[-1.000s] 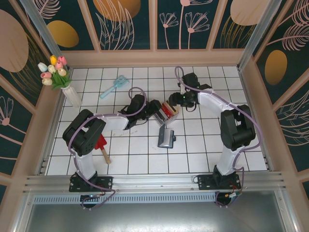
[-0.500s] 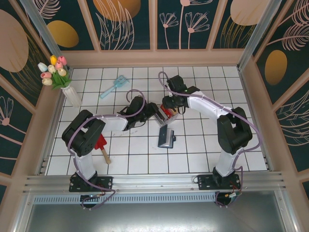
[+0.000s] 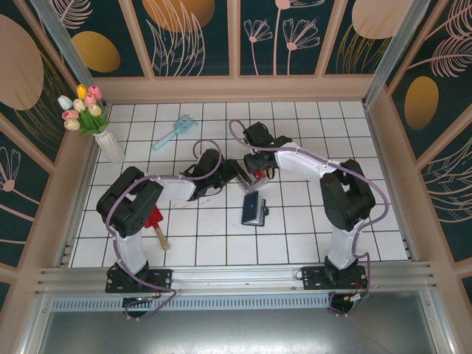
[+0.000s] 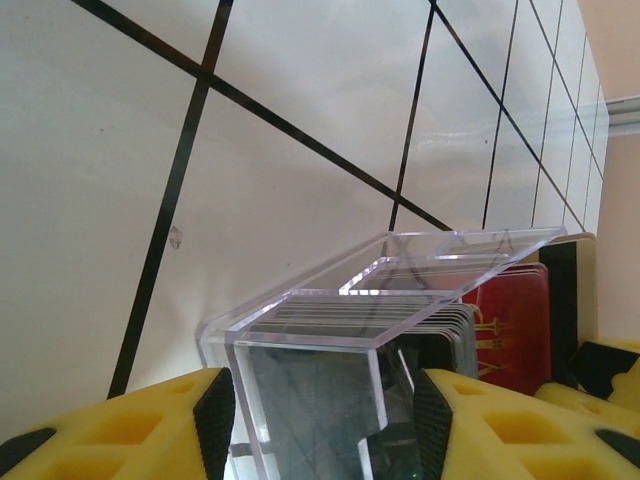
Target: Put the credit cards into the card holder
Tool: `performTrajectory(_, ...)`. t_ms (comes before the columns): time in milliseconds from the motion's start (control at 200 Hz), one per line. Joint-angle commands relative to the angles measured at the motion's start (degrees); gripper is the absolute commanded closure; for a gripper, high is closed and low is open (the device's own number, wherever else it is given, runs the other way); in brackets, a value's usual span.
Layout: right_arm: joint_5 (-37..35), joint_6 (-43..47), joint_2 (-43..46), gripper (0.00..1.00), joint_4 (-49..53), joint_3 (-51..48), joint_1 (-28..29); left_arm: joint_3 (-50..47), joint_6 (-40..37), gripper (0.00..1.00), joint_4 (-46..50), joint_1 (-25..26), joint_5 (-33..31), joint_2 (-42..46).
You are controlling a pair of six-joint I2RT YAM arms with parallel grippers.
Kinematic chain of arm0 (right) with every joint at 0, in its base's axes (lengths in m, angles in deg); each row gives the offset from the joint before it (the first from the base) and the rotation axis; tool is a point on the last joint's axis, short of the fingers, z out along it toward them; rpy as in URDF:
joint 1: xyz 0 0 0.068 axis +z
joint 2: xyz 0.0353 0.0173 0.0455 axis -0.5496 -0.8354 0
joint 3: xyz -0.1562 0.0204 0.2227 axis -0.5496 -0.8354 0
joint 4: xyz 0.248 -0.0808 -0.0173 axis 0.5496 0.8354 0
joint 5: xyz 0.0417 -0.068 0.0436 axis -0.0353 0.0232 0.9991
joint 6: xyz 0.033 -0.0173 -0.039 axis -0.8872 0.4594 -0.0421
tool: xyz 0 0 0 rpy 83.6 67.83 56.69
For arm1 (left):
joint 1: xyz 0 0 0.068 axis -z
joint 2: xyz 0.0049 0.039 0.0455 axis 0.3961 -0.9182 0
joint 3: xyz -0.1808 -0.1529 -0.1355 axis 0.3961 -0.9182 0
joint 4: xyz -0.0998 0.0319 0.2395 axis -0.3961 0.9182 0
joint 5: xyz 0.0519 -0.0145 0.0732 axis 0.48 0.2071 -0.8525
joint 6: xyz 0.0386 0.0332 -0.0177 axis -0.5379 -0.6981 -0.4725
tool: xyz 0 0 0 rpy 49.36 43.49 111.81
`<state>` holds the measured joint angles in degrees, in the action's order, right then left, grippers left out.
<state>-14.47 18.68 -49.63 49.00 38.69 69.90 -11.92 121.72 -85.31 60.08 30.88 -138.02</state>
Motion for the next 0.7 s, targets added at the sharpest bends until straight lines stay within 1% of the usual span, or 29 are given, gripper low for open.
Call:
performTrajectory(0,-5.05,1.33,-2.08,0.52,1.61,1.46,1.19,-1.02,1.08,0.47,-1.38,-0.16,0.04,-0.9)
performTrajectory(115,-9.02,1.23,-3.08,0.53,1.69,1.55,1.66,-1.33,1.16,0.47,-1.51,-0.16,-0.26,-0.94)
performTrajectory(220,-10.05,2.35,-3.26,0.53,1.05,0.91,2.36,-1.05,1.16,0.48,-1.59,-0.16,0.06,-1.45)
performTrajectory(290,-11.94,2.47,-3.55,0.53,1.21,0.87,3.1,-0.99,1.21,0.48,-1.71,-0.14,0.13,-1.69)
performTrajectory(395,-13.73,3.06,-4.37,0.57,1.6,0.98,4.2,-0.99,1.08,0.48,-2.63,-0.19,0.82,-2.06)
performTrajectory(530,-17.0,2.64,-4.42,0.58,1.72,0.99,4.89,-0.96,1.26,0.47,-2.64,-0.18,0.88,-2.68)
performTrajectory(616,-18.49,2.67,-3.75,0.61,1.83,1.19,5.02,-1.08,1.43,0.47,-2.64,-0.14,0.9,-2.97)
performTrajectory(696,-19.7,2.56,-2.92,0.61,1.77,1.35,5.02,-1.15,1.44,0.47,-2.74,-0.18,0.96,-3.08)
